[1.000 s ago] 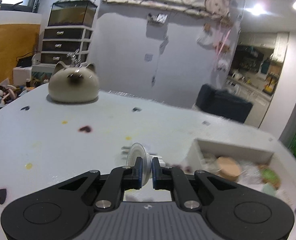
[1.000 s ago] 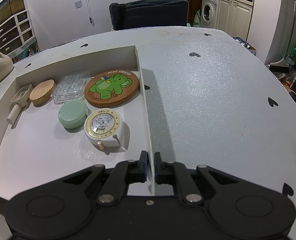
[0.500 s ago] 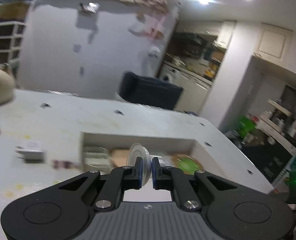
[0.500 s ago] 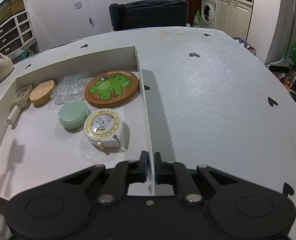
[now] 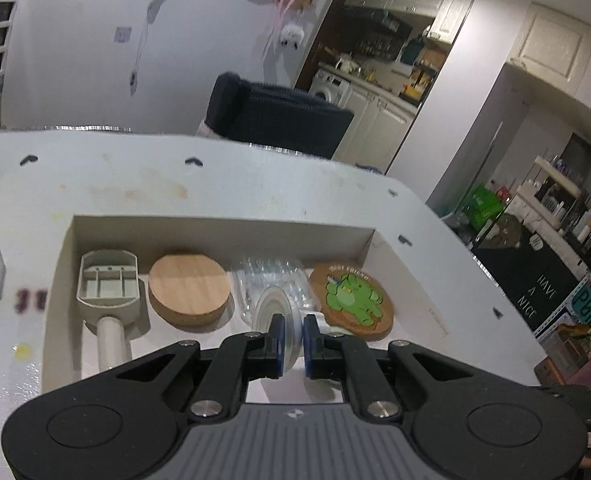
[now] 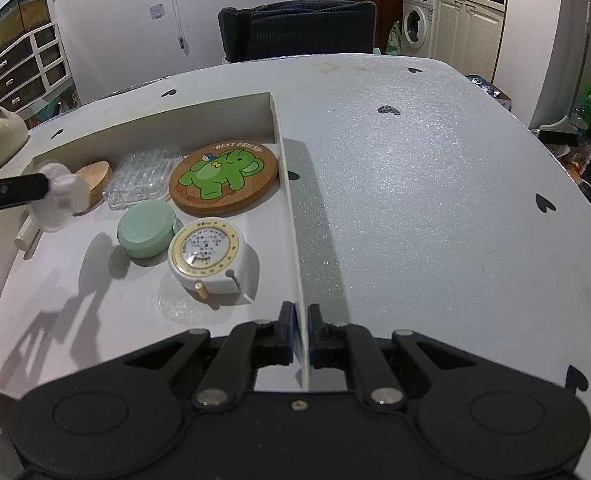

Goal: Organize rigid objects
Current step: 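Carry the suction cup into the white tray and open the left gripper, then move the left gripper to the white charger and grasp it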

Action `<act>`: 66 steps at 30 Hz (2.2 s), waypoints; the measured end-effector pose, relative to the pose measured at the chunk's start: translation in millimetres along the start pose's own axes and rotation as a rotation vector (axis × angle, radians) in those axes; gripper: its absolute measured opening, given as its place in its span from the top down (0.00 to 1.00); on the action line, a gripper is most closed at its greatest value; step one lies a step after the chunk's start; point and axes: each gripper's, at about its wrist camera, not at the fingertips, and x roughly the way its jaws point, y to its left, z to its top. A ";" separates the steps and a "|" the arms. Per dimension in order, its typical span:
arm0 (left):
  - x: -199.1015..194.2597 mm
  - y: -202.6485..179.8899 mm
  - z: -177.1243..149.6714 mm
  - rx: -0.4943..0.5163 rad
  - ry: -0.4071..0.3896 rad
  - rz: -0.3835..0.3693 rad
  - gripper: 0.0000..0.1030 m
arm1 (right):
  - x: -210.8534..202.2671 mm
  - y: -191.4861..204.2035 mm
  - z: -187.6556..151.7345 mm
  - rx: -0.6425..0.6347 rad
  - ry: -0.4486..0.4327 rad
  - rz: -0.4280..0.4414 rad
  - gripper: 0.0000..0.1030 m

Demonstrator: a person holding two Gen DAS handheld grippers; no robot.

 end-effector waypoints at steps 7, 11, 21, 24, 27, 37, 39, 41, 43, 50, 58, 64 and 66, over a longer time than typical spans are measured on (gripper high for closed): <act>14.3 4.2 -8.5 -0.017 0.041 -0.008 0.90 | -0.1 -0.6 -0.7 0.000 -0.003 0.003 0.93; 13.8 9.7 -9.7 -0.051 0.035 -0.027 0.90 | 0.0 -0.8 -0.6 0.002 -0.004 0.004 0.93; -8.3 42.3 -12.4 -0.158 -0.002 0.056 0.73 | -0.2 0.0 -0.2 0.001 -0.005 0.005 0.93; -12.8 46.7 -15.2 -0.149 -0.001 0.095 0.63 | -0.3 -0.1 -0.2 0.001 -0.005 0.005 0.93; -16.2 46.2 -17.5 -0.124 -0.002 0.120 0.62 | -0.3 0.4 0.0 0.001 -0.005 0.003 0.92; -26.2 37.8 -20.1 -0.080 -0.003 0.104 0.50 | -0.2 0.8 0.2 0.002 -0.004 0.001 0.92; -30.8 33.3 -19.5 -0.065 -0.008 0.094 0.44 | -0.2 0.7 0.2 0.001 -0.004 0.001 0.92; -35.8 30.2 -18.5 -0.057 -0.020 0.086 0.38 | -0.2 0.8 0.3 0.001 -0.004 0.002 0.92; -44.2 27.4 -17.2 -0.050 -0.036 0.080 0.31 | 0.2 0.6 0.0 0.002 -0.004 0.002 0.92; -76.8 30.2 -17.9 -0.032 -0.098 0.129 0.06 | 0.1 0.7 0.2 0.001 -0.005 0.002 0.92; -99.1 71.7 -26.1 -0.075 -0.125 0.264 0.00 | 0.6 0.3 0.3 0.000 -0.004 0.001 0.92; -105.7 111.5 -27.0 -0.142 -0.127 0.353 0.00 | 0.7 0.3 0.5 -0.001 -0.003 0.000 0.92; -102.1 120.8 -25.6 -0.146 -0.124 0.385 0.00 | 0.6 0.3 0.5 -0.001 -0.003 0.000 0.92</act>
